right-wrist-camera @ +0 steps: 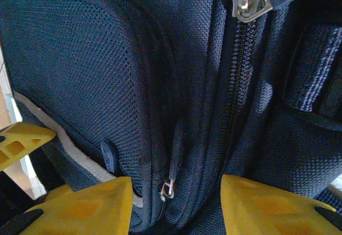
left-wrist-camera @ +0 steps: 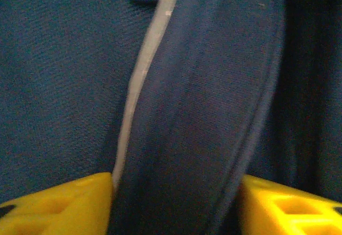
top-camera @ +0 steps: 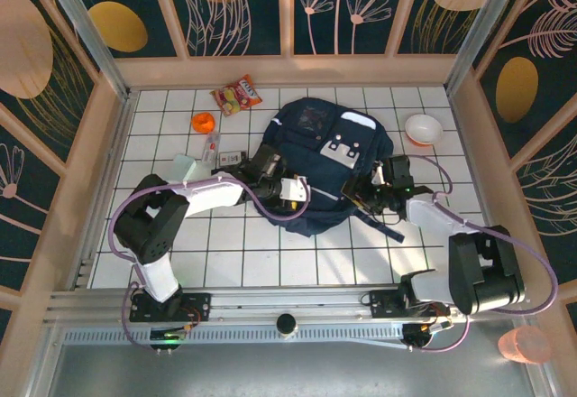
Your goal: Pack books, pencil case, and school supplies into a backpack
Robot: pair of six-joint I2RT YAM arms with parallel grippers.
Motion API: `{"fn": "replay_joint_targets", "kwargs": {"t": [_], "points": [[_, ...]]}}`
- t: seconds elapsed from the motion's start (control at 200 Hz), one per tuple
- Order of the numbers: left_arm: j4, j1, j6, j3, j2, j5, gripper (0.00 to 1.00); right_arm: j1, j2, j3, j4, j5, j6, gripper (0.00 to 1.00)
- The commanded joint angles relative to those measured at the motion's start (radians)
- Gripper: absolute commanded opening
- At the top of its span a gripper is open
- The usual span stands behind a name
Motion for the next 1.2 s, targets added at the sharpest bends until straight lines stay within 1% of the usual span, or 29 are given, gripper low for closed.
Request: {"fn": "replay_joint_targets", "kwargs": {"t": [0.0, 0.075, 0.125, 0.145, 0.205, 0.225, 0.345, 0.445, 0.525, 0.601, 0.686, 0.781, 0.911, 0.976, 0.996, 1.061, 1.196], "points": [[0.067, 0.004, -0.041, 0.013, 0.034, -0.068, 0.45, 0.002, -0.004, 0.036, 0.020, -0.027, 0.009, 0.47], [0.093, 0.004, -0.064, 0.008, 0.005, -0.041, 0.24, -0.005, -0.054, 0.038, 0.000, -0.018, 0.010, 0.47], [0.130, 0.004, -0.083, -0.014, -0.029, -0.023, 0.05, -0.016, -0.095, 0.034, -0.013, -0.014, 0.014, 0.48], [0.144, 0.004, -0.094, -0.024, -0.043, -0.020, 0.00, -0.023, -0.111, 0.032, -0.022, -0.014, 0.013, 0.48], [0.160, 0.004, -0.129, -0.034, -0.071, -0.010, 0.00, -0.049, -0.153, 0.027, -0.041, -0.025, 0.017, 0.48], [0.156, 0.005, -0.142, -0.033, -0.104, -0.006, 0.00, -0.059, -0.165, 0.025, -0.044, -0.033, 0.018, 0.49], [0.102, 0.004, -0.215, 0.012, -0.164, 0.029, 0.00, -0.080, -0.214, 0.038, -0.049, -0.077, 0.012, 0.49], [0.092, 0.004, -0.260, 0.035, -0.207, 0.027, 0.00, -0.079, -0.265, 0.079, -0.070, -0.016, -0.029, 0.48], [0.094, 0.004, -0.266, 0.037, -0.238, -0.001, 0.00, -0.083, -0.289, 0.116, -0.103, 0.043, -0.117, 0.49], [0.094, 0.006, -0.261, 0.037, -0.264, -0.024, 0.00, -0.089, -0.285, 0.154, -0.141, 0.098, -0.246, 0.50], [0.082, 0.009, -0.245, 0.035, -0.290, -0.027, 0.00, -0.092, -0.282, 0.155, -0.136, 0.165, -0.446, 0.51], [0.081, 0.023, -0.225, 0.020, -0.319, 0.000, 0.00, -0.106, -0.273, 0.127, -0.083, 0.172, -0.671, 0.51], [0.130, 0.060, -0.253, -0.012, -0.347, 0.052, 0.00, -0.131, -0.251, 0.085, -0.015, 0.157, -0.948, 0.53], [0.147, 0.075, -0.270, -0.021, -0.355, 0.080, 0.00, -0.149, -0.222, 0.077, -0.021, 0.111, -1.109, 0.53], [0.153, 0.079, -0.273, -0.024, -0.357, 0.085, 0.00, -0.156, -0.203, 0.077, -0.028, 0.086, -1.175, 0.52], [0.168, 0.084, -0.280, -0.034, -0.360, 0.100, 0.00, -0.188, -0.148, 0.092, -0.064, 0.014, -1.317, 0.52], [0.179, 0.089, -0.274, -0.037, -0.355, 0.125, 0.00, -0.252, 0.008, 0.192, -0.159, -0.134, -1.482, 0.51]]}}
